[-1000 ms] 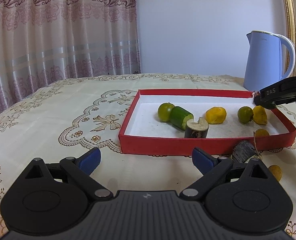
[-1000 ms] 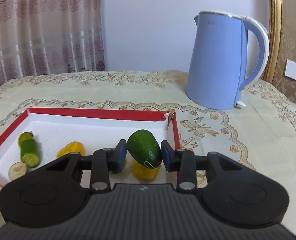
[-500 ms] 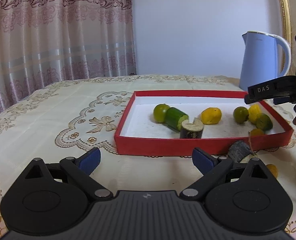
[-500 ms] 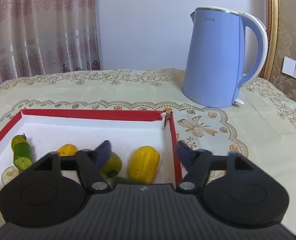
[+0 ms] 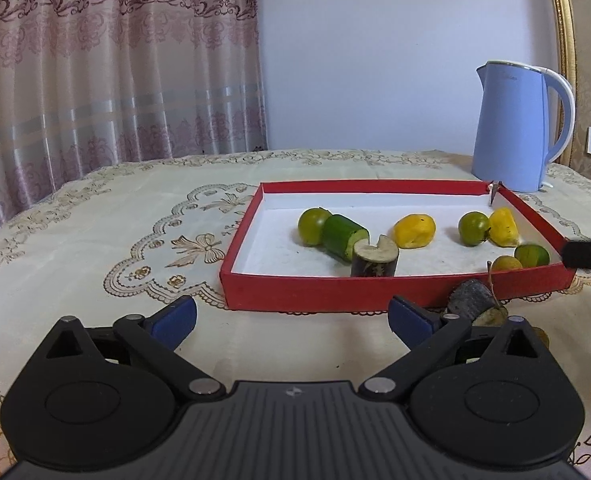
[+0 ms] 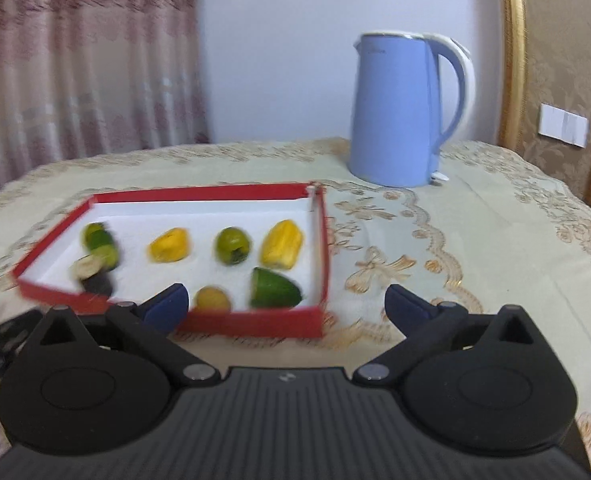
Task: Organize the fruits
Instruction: 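Withdraw the right tool from the tray, then grasp the small brown fruit with the right tool while the left tool grasps a cut eggplant piece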
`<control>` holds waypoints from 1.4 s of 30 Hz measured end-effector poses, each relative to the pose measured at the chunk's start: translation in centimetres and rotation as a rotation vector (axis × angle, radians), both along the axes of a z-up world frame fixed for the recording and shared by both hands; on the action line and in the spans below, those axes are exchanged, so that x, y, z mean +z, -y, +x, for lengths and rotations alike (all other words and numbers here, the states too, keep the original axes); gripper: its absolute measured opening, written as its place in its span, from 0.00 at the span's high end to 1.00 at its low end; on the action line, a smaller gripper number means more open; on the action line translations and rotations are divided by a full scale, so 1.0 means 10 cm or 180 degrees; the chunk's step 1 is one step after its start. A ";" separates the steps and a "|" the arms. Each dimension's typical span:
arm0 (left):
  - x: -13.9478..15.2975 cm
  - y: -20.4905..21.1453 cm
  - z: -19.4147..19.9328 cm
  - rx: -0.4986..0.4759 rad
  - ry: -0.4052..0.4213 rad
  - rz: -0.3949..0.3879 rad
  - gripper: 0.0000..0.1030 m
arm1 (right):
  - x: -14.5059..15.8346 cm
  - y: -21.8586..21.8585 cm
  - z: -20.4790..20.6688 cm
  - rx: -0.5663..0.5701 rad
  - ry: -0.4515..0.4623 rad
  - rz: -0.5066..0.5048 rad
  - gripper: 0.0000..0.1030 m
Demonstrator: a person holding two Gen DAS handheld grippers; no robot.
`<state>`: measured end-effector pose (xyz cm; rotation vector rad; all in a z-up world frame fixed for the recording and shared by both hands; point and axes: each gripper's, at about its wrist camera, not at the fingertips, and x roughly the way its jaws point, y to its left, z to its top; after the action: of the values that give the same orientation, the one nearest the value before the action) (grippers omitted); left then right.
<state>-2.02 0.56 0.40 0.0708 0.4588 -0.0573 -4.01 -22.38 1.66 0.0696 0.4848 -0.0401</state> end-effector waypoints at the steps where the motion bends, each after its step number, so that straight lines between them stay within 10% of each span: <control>1: 0.00 0.01 -0.01 0.0005 0.0019 0.0032 0.00 | -0.03 -0.02 -0.08 0.0060 0.0038 -0.0018 0.00; 5: 0.00 0.04 -0.03 0.0023 0.0053 0.0139 0.00 | -0.11 -0.26 -0.22 0.0342 0.0096 -0.0426 0.01; 8: 0.00 0.02 -0.01 0.0028 0.0011 0.0120 0.00 | -0.15 -0.42 -0.18 0.0511 -0.0045 -0.0701 0.19; 19: -0.02 -0.13 0.08 0.0042 -0.0203 -0.0190 0.00 | -0.23 -0.50 -0.22 0.0746 -0.0101 -0.0528 0.22; 30: -0.03 -0.16 0.10 0.0033 -0.0264 -0.0273 0.00 | -0.31 -0.58 -0.06 0.0924 -0.0378 -0.0418 0.74; 42: 0.04 0.22 -0.09 -0.0523 -0.0134 -0.0123 0.00 | -0.17 -0.26 -0.25 0.0339 -0.0164 -0.0265 0.76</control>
<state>-2.87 -1.62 0.83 0.0693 0.4930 -0.2293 -6.47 -19.81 -0.04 -0.0390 0.5370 0.0426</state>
